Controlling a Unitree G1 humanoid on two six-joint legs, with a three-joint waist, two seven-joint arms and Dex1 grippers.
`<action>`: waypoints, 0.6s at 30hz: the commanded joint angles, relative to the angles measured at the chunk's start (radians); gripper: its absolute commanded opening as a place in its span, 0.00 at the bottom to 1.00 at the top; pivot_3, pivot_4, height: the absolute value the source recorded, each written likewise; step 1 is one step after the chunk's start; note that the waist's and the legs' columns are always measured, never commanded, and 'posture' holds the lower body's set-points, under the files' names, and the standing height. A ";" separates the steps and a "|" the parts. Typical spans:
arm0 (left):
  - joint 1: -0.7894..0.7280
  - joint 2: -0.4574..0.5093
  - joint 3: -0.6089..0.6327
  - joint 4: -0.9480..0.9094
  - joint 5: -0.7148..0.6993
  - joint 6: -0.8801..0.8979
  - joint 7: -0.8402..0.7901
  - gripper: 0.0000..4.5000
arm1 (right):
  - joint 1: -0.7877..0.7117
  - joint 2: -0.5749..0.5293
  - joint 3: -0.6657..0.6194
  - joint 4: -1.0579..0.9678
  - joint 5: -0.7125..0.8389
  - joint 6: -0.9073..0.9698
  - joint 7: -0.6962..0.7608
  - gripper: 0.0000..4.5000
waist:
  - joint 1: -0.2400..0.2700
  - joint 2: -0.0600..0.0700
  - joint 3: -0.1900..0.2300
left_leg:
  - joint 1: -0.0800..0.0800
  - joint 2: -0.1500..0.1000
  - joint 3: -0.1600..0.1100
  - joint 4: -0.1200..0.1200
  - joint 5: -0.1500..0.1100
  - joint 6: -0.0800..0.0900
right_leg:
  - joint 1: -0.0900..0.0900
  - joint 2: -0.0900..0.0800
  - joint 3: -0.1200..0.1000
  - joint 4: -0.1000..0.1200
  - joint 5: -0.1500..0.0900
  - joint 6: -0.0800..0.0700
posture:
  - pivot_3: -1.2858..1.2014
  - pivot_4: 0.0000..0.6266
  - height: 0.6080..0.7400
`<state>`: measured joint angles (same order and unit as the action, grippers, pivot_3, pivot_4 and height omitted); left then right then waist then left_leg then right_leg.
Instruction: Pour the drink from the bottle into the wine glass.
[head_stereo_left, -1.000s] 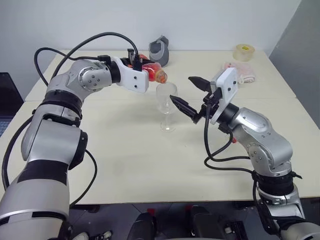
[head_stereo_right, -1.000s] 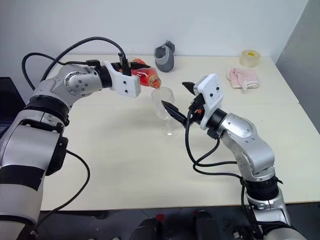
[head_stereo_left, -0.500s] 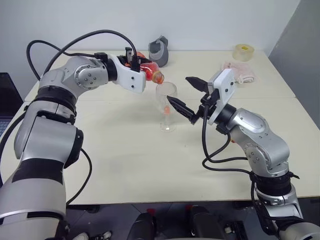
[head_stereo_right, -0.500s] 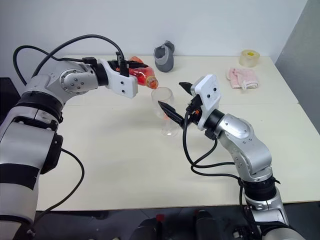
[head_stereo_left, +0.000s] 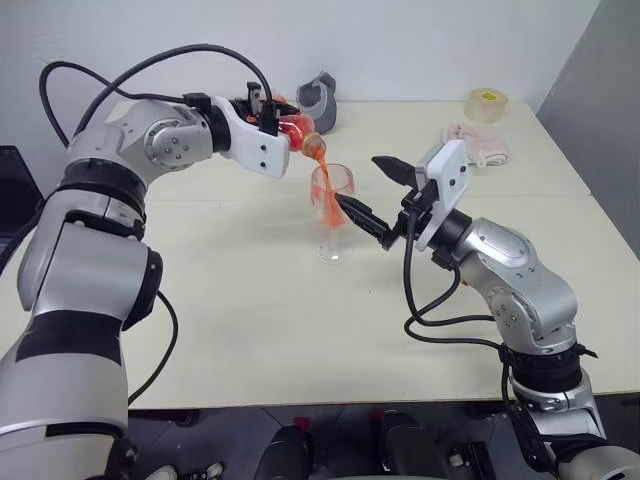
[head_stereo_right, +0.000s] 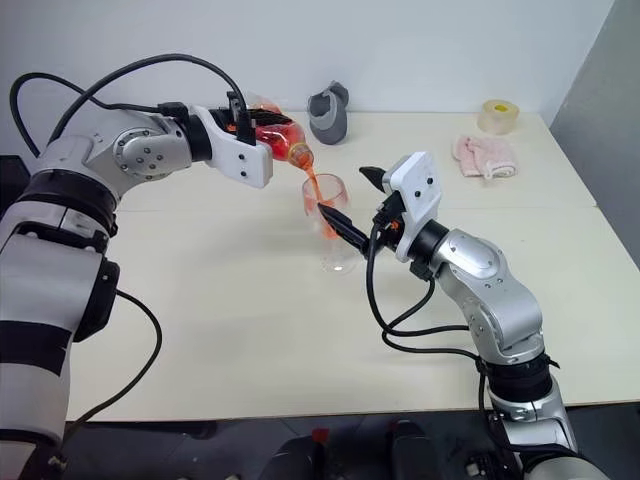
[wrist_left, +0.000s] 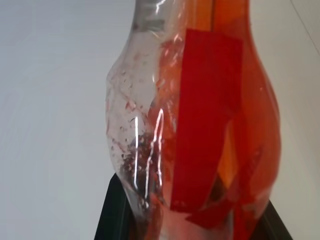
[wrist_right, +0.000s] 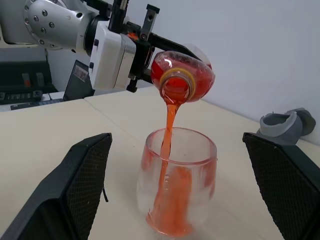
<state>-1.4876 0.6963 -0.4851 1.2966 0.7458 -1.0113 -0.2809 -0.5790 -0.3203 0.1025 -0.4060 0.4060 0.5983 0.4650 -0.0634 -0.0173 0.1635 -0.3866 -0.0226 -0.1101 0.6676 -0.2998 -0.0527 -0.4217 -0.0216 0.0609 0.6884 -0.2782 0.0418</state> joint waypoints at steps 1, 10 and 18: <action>-0.047 0.020 -0.001 -0.003 0.004 0.001 0.037 0.20 | -0.015 0.003 -0.008 -0.018 -0.004 -0.024 0.007 1.00 | 0.000 0.000 0.000 | 0.000 0.000 0.000 0.000 0.000 0.000 | 0.000 0.000 0.000 0.000 0.000 0.000 | 0.52 0.24 1.00; -0.057 0.027 -0.030 0.005 0.031 0.007 0.075 0.20 | -0.016 0.001 -0.013 -0.011 -0.004 -0.025 0.012 1.00 | 0.000 0.000 0.000 | 0.000 0.000 0.000 0.000 0.000 0.000 | 0.000 0.000 0.000 0.000 0.000 0.000 | 0.52 0.24 1.00; -0.067 0.028 -0.034 0.011 0.036 0.020 0.086 0.20 | -0.022 -0.003 -0.016 -0.003 -0.003 -0.026 0.019 1.00 | 0.000 0.000 0.000 | 0.000 0.000 0.000 0.001 0.000 0.000 | 0.000 0.000 0.000 0.001 0.000 0.000 | 0.52 0.24 1.00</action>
<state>-1.5071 0.7035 -0.5259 1.3091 0.7865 -0.9991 -0.2166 -0.5793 -0.3218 0.1020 -0.3885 0.4058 0.5961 0.4784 -0.0634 -0.0173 0.1635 -0.3866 -0.0226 -0.1099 0.6684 -0.2998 -0.0527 -0.4217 -0.0216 0.0609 0.6891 -0.2782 0.0418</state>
